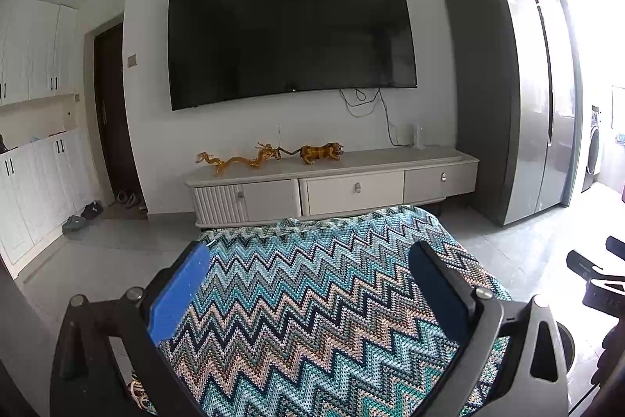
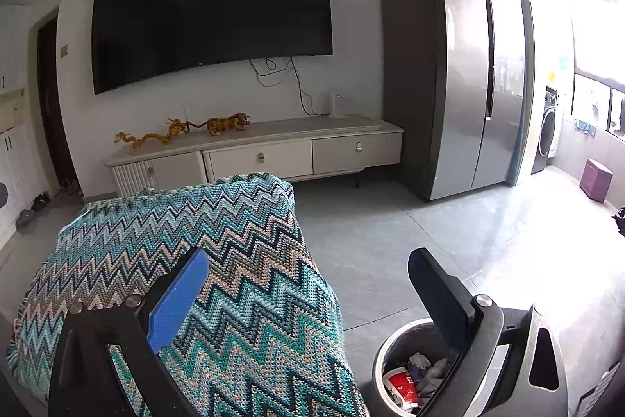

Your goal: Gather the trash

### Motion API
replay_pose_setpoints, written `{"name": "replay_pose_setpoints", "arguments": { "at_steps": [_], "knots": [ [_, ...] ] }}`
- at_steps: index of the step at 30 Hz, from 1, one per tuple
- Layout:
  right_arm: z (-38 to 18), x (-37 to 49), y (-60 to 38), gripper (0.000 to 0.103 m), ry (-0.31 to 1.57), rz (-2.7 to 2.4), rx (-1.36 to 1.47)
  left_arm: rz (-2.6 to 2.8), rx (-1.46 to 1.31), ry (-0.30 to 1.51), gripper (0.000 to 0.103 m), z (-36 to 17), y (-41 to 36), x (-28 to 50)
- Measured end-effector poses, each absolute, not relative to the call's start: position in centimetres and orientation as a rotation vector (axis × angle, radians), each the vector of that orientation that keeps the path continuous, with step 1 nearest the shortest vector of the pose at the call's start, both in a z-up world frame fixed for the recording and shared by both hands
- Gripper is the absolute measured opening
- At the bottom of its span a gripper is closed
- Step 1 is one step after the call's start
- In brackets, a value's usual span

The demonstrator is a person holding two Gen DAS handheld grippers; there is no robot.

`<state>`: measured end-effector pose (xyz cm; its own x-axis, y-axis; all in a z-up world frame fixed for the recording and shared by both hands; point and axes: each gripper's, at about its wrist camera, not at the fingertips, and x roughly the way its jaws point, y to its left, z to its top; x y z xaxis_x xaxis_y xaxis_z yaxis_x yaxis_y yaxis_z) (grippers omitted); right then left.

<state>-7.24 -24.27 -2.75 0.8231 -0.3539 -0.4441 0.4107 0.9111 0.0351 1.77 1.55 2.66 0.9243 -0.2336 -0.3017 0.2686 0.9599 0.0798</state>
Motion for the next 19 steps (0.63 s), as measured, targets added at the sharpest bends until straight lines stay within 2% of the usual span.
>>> {"name": "replay_pose_setpoints", "arguments": {
  "at_steps": [19],
  "knots": [
    [-3.06, -7.64, -24.79, 0.103, 0.448, -0.43, 0.135, -0.259, 0.112, 0.313, 0.103, 2.53, 1.46, 1.51]
  ]
}}
